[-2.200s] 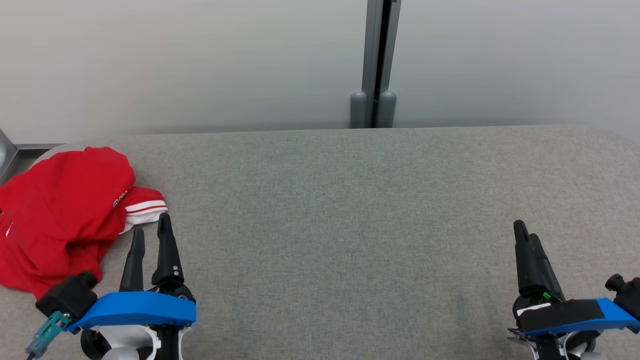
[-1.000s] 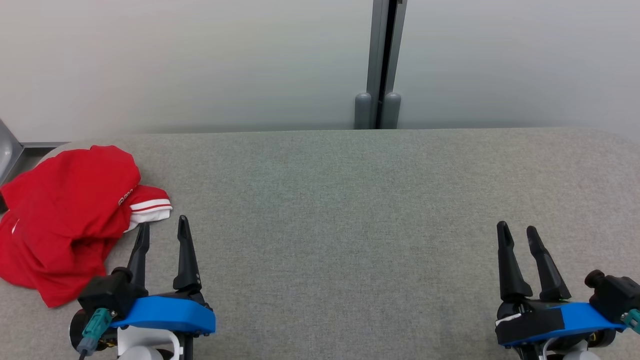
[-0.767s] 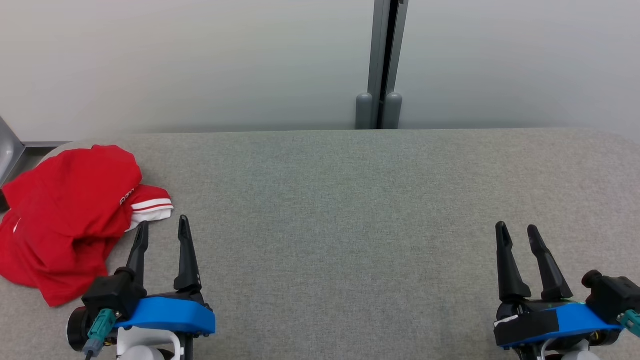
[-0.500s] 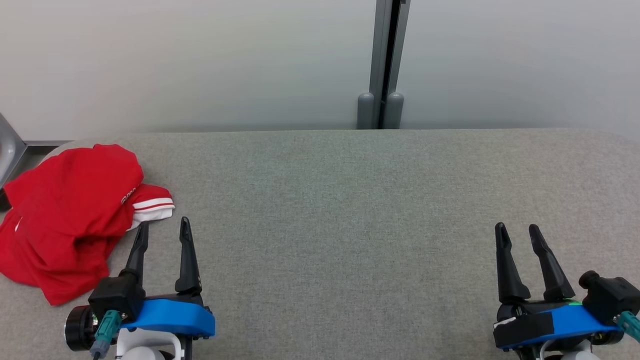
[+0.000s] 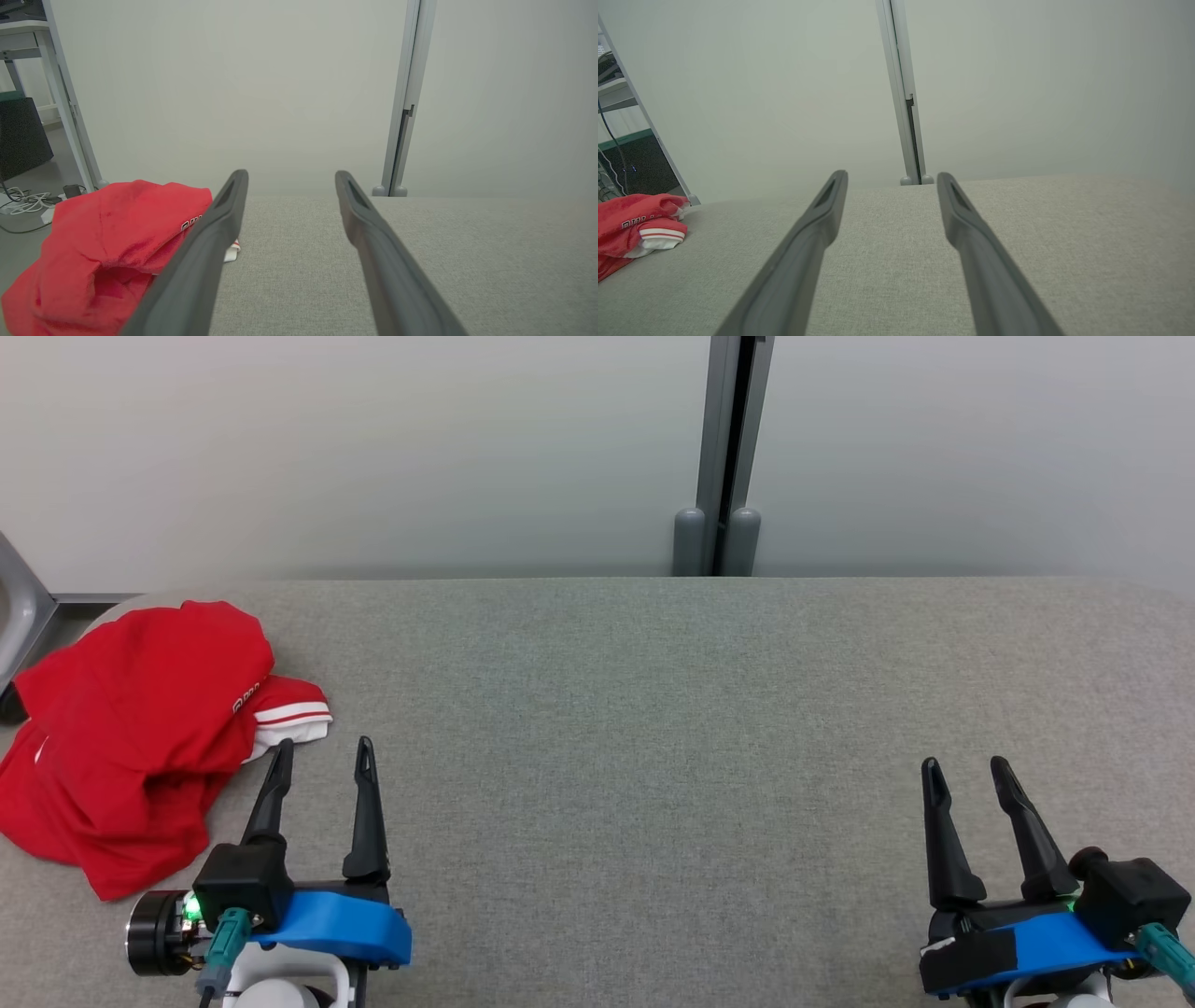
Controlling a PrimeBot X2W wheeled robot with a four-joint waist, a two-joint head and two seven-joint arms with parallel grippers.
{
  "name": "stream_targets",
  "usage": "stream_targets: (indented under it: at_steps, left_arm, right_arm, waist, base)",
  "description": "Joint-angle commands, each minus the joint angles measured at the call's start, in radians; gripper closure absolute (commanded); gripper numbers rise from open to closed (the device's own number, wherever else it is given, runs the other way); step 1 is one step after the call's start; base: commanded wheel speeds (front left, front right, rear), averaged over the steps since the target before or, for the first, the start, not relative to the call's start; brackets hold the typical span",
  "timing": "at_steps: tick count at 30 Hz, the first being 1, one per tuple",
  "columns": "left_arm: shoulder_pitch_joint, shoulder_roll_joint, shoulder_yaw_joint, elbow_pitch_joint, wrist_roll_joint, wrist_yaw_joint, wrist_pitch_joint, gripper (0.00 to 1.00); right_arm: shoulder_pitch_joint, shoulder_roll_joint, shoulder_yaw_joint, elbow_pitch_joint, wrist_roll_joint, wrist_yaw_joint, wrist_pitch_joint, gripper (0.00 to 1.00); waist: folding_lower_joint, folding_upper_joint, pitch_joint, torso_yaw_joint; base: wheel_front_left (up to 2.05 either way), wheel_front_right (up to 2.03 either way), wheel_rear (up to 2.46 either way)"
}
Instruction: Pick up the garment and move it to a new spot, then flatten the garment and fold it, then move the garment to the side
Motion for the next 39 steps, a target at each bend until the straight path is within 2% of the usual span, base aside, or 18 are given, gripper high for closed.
stream_targets:
  at_steps: [1, 14, 39]
  left_arm:
    - [-0.008, 0.004, -0.003, -0.008, 0.018, 0.006, 0.005, 0.00]
    - [0.022, 0.011, 0.009, -0.029, -0.002, 0.033, 0.082, 0.00]
    - [0.028, 0.026, -0.005, -0.035, -0.016, 0.054, 0.085, 0.00]
  right_arm:
    - [0.000, -0.007, -0.001, 0.003, -0.018, 0.002, -0.008, 0.00]
    - [-0.005, -0.007, -0.018, 0.014, -0.045, 0.002, 0.020, 0.00]
    - [0.008, -0.007, -0.021, 0.010, -0.040, 0.002, 0.057, 0.00]
  waist:
    - [0.0000, 0.0000, 0.000, 0.001]
    - [0.0000, 0.0000, 0.002, 0.001]
    - [0.0000, 0.0000, 0.002, 0.015]
  base:
    - [0.00, 0.00, 0.00]
    - [0.00, 0.00, 0.00]
    - [0.00, 0.00, 0.00]
